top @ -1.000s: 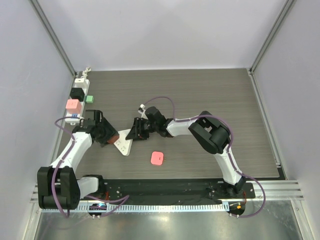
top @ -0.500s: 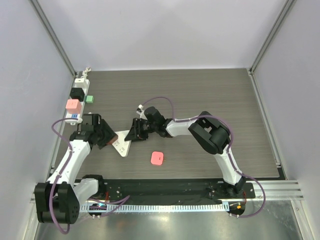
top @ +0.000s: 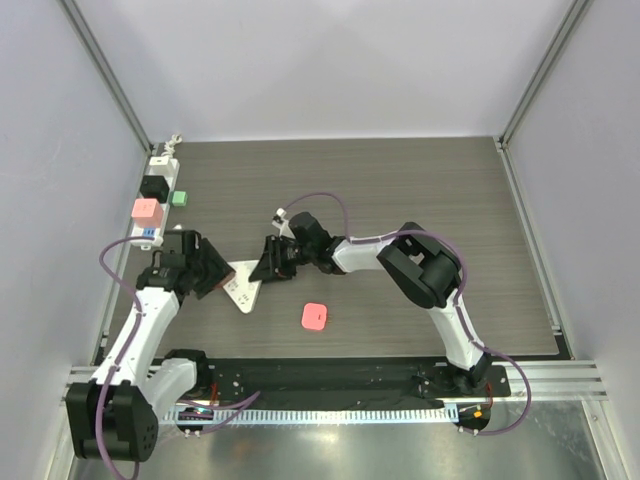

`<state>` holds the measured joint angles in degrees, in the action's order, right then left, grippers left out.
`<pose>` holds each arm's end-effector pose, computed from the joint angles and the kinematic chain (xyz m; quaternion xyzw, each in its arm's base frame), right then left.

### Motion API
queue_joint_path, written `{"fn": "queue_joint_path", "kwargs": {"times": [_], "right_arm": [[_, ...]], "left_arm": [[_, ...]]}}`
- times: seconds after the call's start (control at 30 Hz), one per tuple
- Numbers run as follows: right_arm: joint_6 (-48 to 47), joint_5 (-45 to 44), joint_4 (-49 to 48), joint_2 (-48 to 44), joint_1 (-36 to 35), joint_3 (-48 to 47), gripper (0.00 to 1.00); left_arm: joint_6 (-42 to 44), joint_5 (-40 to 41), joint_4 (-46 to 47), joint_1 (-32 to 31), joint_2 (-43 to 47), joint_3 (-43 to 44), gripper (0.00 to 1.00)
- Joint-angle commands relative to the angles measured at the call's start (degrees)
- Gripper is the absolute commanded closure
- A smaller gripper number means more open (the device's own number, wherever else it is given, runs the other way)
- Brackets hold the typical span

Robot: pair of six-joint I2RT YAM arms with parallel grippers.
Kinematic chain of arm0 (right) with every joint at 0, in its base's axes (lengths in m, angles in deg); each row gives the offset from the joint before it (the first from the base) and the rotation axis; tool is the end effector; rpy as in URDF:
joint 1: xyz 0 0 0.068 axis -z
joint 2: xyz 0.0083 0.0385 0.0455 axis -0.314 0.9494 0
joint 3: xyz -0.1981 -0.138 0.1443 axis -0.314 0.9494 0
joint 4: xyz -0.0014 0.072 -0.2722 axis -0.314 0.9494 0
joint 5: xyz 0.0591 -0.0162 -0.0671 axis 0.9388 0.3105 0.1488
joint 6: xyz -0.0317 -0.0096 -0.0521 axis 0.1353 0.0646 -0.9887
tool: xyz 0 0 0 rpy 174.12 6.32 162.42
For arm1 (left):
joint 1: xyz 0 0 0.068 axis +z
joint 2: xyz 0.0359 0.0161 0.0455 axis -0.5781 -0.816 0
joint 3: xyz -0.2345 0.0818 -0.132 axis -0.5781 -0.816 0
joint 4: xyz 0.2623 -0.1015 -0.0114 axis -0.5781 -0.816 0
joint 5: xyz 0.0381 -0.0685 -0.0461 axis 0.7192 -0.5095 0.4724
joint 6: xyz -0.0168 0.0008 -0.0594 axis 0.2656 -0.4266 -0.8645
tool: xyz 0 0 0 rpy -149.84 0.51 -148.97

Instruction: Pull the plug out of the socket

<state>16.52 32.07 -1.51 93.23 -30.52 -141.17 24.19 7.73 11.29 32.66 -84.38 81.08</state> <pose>0.3030 0.3850 0.1100 -0.1139 0.8419 0.5173 0.1032 0.2076 -0.0125 0.2137 -0.3331 0.8899 -0.1514 0.2724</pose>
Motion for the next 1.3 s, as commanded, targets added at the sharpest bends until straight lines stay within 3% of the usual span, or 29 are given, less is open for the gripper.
{"fn": "queue_joint_path", "kwargs": {"times": [0.0, 0.23, 0.47, 0.57, 0.6, 0.67, 0.77, 0.9, 0.97, 1.13, 1.27], "right_arm": [[-3.6, -16.9, 11.8, 2.4, 1.3, 2.3, 0.99], [-4.2, -17.9, 12.9, 2.6, 1.3, 1.9, 0.99], [-5.7, -11.4, 8.2, 2.9, 1.3, 1.8, 0.99], [-5.6, -8.0, 5.0, 2.2, 1.4, 2.5, 0.78], [-5.5, -7.2, 3.1, 1.9, 1.3, 2.7, 0.67], [-4.9, -5.4, 1.5, 1.0, 1.3, 3.7, 0.59], [-5.0, -5.4, 0.2, -1.6, 1.8, 5.2, 0.35], [-6.4, -6.6, 0.7, -6.4, 3.6, 7.2, 0.17], [-7.5, -7.7, 1.8, -9.7, 4.8, 8.3, 0.11], [-8.7, -11.0, 7.2, -18.0, 8.5, 12.7, 0.10], [-12.3, -13.9, 7.1, -25.2, 14.4, 20.8, 0.09]], "left_arm": [[0.4, -1.2, -2.2, -2.4, 4.7, 5.4, 1.00], [2.1, -4.9, -5.2, -2.4, 0.9, 5.3, 1.00], [2.1, -7.4, -3.7, -2.4, 5.3, 7.8, 1.00], [2.4, -10.6, -3.1, -2.4, 6.8, 8.6, 1.00], [2.4, -11.5, -2.5, -2.4, 7.2, 8.3, 1.00], [2.3, -15.7, 0.3, -2.4, 8.2, 6.3, 1.00], [1.1, -21.3, 4.4, -2.4, 9.4, 3.1, 1.00], [-0.4, -27.0, 8.8, -2.4, 10.1, 1.0, 1.00], [-0.6, -28.9, 9.5, -2.4, 10.0, 1.3, 1.00], [-2.8, -31.1, 13.3, -4.0, 9.6, -0.1, 1.00], [-8.9, -33.9, 25.6, -12.5, 5.5, -5.8, 1.00]]}}
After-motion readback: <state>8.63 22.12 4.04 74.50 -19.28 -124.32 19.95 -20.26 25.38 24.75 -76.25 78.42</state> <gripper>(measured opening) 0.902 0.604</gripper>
